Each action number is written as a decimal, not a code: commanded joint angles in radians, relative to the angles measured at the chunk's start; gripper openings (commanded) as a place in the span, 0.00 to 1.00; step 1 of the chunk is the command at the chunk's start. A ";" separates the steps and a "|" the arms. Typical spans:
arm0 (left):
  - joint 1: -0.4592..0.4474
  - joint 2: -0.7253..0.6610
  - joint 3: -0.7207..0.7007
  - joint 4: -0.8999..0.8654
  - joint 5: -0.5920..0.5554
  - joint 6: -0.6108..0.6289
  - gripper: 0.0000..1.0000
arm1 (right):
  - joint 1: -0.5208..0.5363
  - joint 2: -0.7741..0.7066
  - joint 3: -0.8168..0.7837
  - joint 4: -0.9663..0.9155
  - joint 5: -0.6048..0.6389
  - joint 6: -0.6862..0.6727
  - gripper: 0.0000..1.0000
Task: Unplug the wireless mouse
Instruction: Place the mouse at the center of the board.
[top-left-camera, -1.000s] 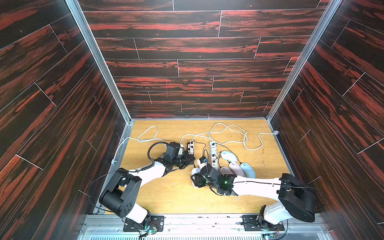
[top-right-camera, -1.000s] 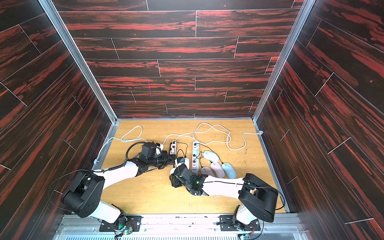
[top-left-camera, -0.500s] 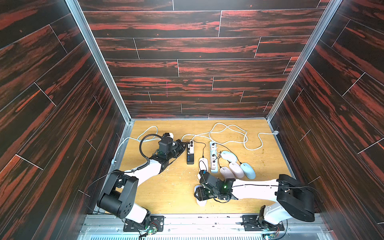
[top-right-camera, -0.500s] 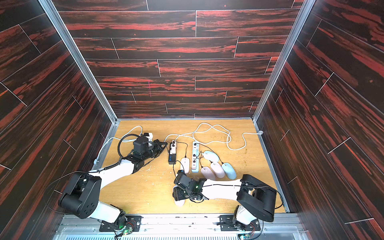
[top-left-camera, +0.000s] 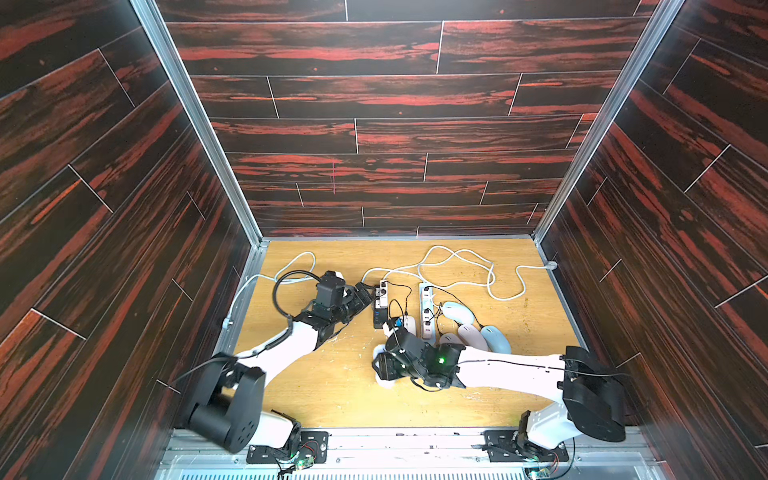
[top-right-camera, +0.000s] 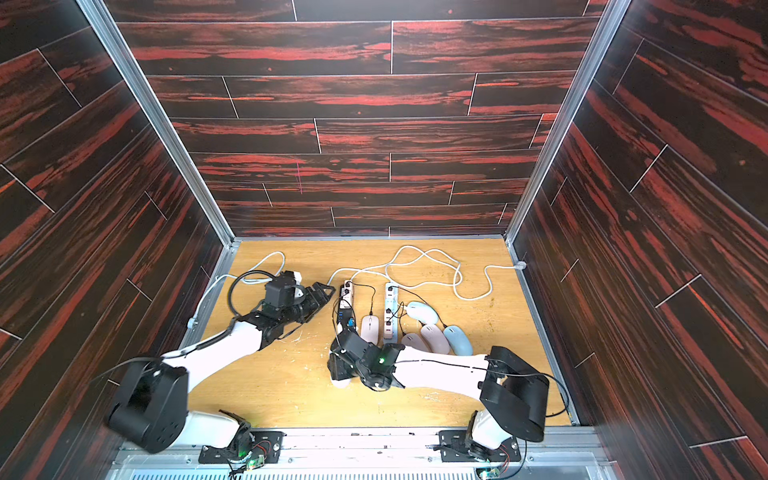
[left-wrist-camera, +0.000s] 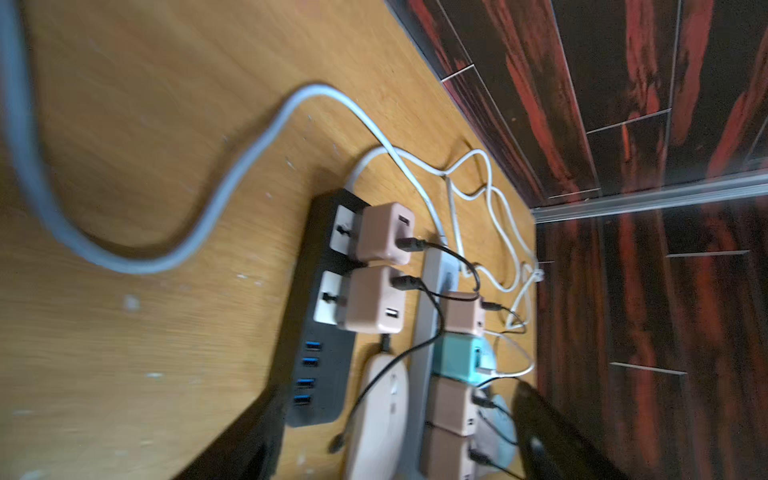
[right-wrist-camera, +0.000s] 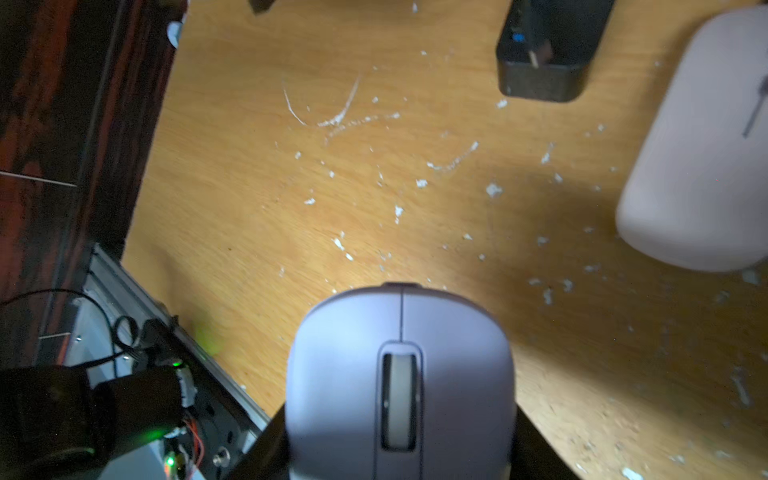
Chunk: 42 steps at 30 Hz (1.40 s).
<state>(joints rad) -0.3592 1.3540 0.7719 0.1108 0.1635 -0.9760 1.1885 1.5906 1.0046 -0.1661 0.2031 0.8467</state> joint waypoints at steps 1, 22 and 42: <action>0.054 -0.170 0.031 -0.249 -0.189 0.097 1.00 | -0.001 0.095 0.105 0.007 -0.009 0.055 0.06; 0.193 -0.599 0.168 -0.794 -0.278 0.194 1.00 | 0.150 0.508 0.465 -0.017 -0.079 0.261 0.30; 0.193 -0.689 0.142 -0.862 -0.255 0.224 1.00 | 0.165 0.746 0.749 -0.074 -0.136 0.319 0.72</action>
<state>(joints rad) -0.1684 0.6807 0.9199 -0.7021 -0.0715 -0.7750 1.3483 2.3070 1.7267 -0.1967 0.0792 1.1625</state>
